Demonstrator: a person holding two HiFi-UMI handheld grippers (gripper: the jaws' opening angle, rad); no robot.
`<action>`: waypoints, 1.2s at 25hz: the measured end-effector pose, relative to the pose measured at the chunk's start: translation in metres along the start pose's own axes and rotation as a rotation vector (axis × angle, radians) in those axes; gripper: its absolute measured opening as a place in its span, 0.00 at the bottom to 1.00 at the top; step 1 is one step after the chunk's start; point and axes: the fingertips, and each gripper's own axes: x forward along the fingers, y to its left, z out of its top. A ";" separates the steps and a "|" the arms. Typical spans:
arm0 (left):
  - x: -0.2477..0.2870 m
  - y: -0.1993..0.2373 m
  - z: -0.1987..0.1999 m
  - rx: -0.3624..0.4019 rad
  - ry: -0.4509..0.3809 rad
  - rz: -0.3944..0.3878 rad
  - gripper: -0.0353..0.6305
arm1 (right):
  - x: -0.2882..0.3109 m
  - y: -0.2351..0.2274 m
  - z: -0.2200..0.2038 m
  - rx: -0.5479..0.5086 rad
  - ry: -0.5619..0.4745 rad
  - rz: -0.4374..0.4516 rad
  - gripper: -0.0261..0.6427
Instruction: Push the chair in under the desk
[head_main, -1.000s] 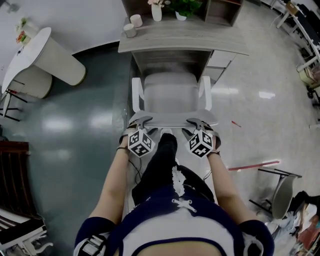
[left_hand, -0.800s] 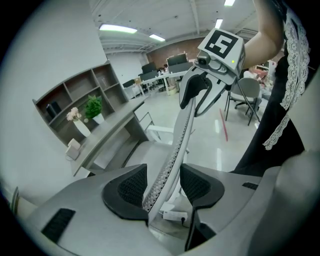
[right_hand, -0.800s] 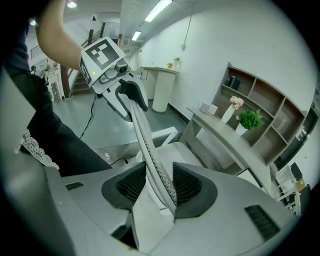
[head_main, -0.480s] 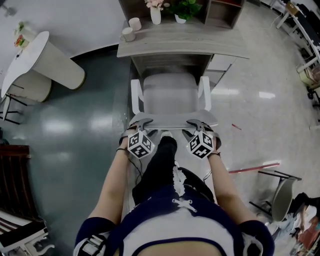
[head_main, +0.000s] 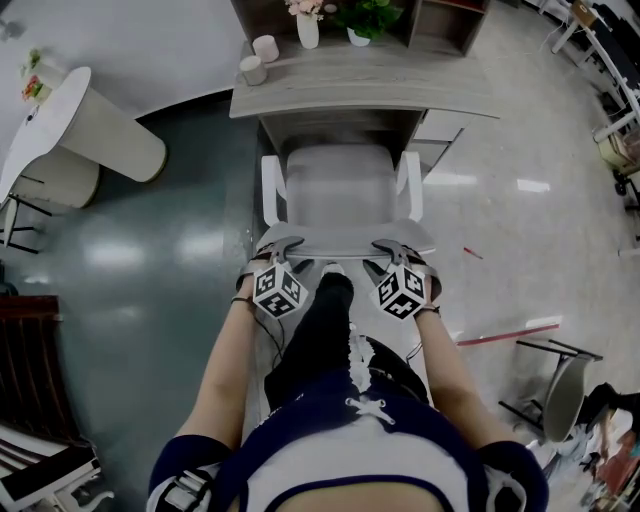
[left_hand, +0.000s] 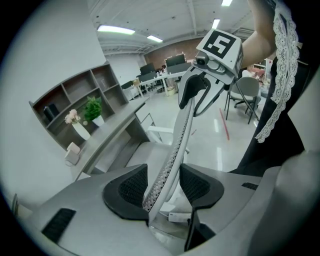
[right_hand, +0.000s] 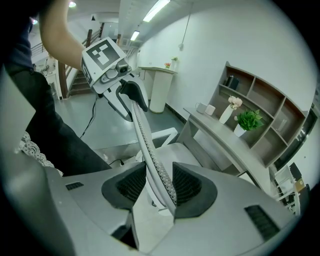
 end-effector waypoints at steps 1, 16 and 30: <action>0.001 0.002 0.000 -0.002 0.002 -0.002 0.36 | 0.001 -0.002 0.000 0.000 0.001 -0.002 0.28; 0.017 0.036 0.005 -0.022 0.007 -0.016 0.36 | 0.019 -0.035 0.008 0.017 0.018 0.013 0.28; 0.029 0.062 0.010 -0.020 0.004 -0.032 0.36 | 0.031 -0.059 0.014 0.032 0.027 0.012 0.28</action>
